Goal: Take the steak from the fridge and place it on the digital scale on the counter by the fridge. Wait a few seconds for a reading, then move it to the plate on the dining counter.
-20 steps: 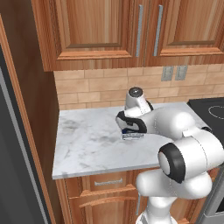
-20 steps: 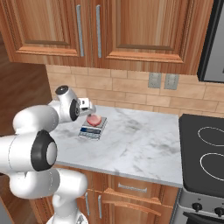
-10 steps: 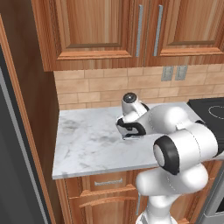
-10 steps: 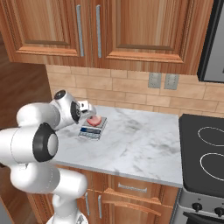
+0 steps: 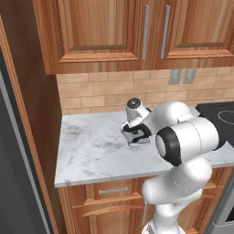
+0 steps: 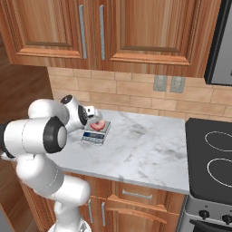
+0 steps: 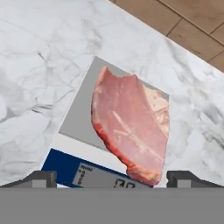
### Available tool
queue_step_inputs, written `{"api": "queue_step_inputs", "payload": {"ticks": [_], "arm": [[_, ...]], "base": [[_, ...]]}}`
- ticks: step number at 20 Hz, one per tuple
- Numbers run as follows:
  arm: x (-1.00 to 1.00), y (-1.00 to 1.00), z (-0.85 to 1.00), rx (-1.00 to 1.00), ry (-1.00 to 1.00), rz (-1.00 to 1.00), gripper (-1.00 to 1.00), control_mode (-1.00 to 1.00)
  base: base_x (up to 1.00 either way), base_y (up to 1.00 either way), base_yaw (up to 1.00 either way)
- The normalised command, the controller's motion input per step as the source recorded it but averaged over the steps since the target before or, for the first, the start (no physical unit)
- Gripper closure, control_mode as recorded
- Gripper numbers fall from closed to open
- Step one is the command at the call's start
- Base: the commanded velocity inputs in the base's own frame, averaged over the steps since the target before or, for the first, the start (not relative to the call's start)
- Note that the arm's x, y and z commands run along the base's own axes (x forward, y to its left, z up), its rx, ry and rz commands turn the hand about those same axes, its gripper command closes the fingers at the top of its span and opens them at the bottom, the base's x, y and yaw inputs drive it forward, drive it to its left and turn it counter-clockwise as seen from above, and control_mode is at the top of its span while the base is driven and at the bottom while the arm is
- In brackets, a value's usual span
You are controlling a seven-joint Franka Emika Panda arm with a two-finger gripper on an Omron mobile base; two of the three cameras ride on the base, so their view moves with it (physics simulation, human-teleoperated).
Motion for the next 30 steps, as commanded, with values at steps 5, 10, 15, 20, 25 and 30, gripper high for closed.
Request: {"api": "queue_step_inputs", "payload": {"ticks": [5,10,15,20,25,30], "arm": [[0.36,-0.01,-0.24,0.00,0.02,0.00,-1.00,-1.00],[0.45,0.00,-0.15,0.00,0.00,0.00,-1.00,-1.00],[0.33,-0.02,-0.22,-0.01,0.01,0.00,-1.00,-1.00],[0.07,-0.17,-0.32,-0.03,0.02,0.00,-1.00,-1.00],[0.00,-0.36,-0.28,-0.01,0.00,-0.02,-1.00,-1.00],[-0.14,-0.44,-0.27,0.00,0.00,-0.06,-1.00,-1.00]], "base": [[0.00,0.00,0.00],[0.00,0.00,0.00],[0.00,0.00,0.00],[0.00,0.00,0.00],[0.00,0.00,0.00],[0.00,0.00,0.00]]}}
